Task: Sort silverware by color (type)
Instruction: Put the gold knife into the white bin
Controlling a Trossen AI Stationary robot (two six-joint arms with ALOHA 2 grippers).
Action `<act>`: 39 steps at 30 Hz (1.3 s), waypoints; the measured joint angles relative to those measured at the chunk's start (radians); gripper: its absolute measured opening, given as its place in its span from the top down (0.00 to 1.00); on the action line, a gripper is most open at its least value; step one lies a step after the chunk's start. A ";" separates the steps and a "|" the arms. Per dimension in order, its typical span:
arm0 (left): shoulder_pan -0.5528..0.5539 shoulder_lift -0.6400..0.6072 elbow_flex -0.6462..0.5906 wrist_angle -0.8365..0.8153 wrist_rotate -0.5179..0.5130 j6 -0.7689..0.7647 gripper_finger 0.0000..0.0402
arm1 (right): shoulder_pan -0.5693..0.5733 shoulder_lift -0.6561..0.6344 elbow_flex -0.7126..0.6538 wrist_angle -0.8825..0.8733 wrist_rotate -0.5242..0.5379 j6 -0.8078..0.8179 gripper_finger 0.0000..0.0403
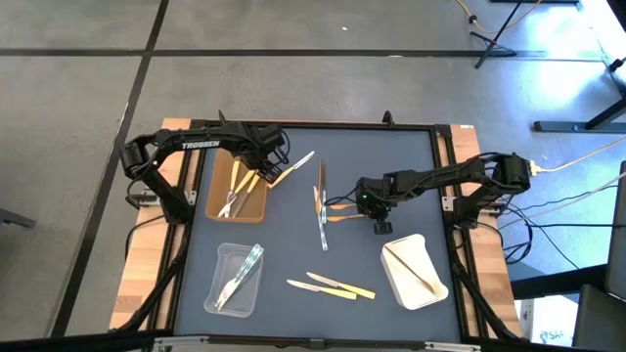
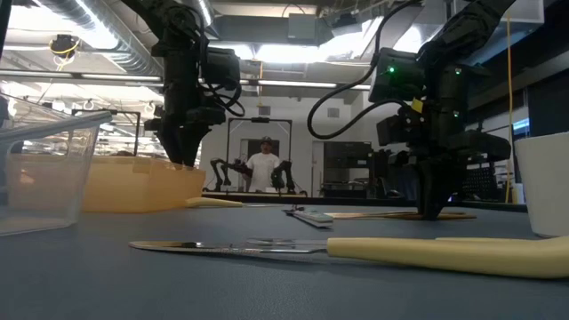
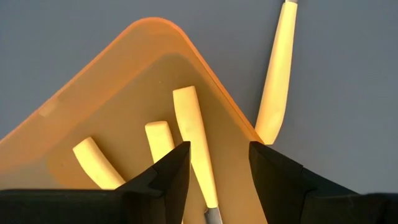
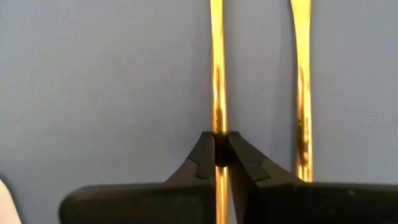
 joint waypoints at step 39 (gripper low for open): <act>-0.028 -0.305 0.000 -0.037 -0.008 0.005 0.61 | 0.004 0.002 0.366 -0.458 0.012 -0.274 1.00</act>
